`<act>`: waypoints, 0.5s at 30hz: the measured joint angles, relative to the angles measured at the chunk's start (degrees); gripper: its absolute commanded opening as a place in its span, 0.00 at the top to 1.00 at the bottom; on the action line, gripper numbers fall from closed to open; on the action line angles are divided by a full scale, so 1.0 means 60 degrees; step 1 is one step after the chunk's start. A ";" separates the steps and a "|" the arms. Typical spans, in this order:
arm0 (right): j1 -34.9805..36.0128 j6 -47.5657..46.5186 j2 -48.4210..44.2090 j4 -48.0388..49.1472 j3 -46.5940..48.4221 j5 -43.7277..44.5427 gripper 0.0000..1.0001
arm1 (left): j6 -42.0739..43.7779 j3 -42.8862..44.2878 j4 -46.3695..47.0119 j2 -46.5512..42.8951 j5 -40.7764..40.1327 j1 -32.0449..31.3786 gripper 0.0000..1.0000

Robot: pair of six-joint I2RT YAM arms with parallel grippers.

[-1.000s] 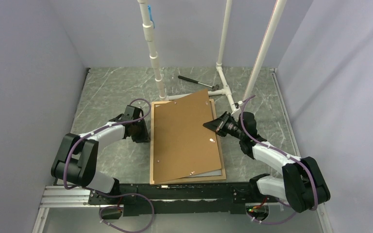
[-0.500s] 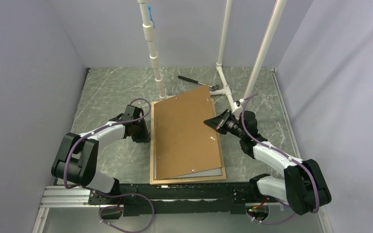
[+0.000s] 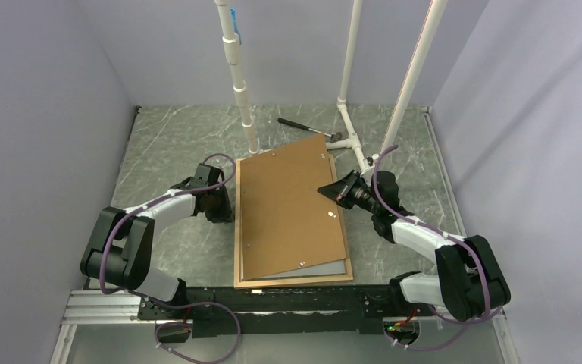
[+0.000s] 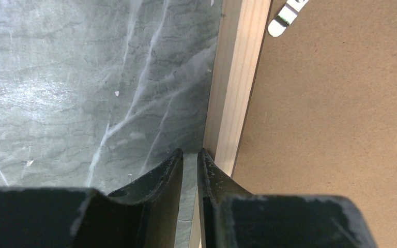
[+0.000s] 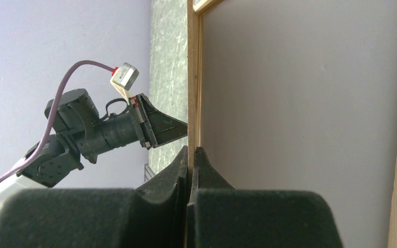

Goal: Put the photo into the frame
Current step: Place the photo frame item in the photo frame.

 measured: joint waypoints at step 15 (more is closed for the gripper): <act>-0.0251 0.0182 -0.0171 -0.0761 0.0208 -0.0368 1.00 | 0.0007 0.0044 -0.0051 0.0029 -0.0004 -0.0007 0.76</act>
